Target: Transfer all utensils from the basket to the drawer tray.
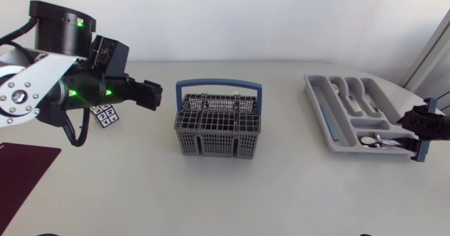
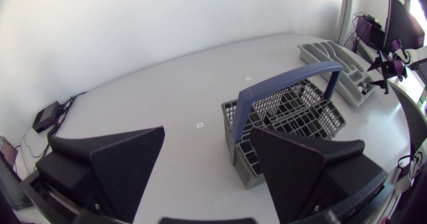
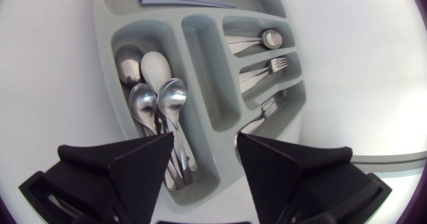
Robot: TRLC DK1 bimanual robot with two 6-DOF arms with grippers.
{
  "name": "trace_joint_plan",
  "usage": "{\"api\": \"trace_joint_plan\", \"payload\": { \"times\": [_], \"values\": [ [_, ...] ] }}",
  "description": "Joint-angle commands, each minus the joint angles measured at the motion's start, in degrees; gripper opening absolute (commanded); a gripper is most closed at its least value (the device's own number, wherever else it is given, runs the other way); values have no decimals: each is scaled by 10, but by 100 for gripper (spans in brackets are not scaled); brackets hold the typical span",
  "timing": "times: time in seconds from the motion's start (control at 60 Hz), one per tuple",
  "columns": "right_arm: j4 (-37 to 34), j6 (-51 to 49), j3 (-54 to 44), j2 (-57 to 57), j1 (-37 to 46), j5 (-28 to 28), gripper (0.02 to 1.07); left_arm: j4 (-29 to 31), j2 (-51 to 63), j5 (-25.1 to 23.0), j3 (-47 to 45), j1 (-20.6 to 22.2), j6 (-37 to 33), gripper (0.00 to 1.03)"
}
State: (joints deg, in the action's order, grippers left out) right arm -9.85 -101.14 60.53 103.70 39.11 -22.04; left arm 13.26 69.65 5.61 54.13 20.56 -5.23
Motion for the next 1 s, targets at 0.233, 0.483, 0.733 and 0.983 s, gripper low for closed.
{"api": "trace_joint_plan", "payload": {
  "times": [0.233, 0.483, 0.733, 0.983],
  "values": [
    [2, 78, -57, -116, -4, -39, 103, -2, -43, -12, -40, -25, -22, 94],
    [-40, 271, -98, -215, -83, -51, 103, -8, -85, -16, -78, -29, -26, 95],
    [-47, 434, -183, -329, -220, -46, 103, -9, -128, -34, -122, -53, -43, 97],
    [-14, 604, -242, -382, -454, 47, 103, -28, -172, -48, -185, -61, -63, 97]
  ]
}}
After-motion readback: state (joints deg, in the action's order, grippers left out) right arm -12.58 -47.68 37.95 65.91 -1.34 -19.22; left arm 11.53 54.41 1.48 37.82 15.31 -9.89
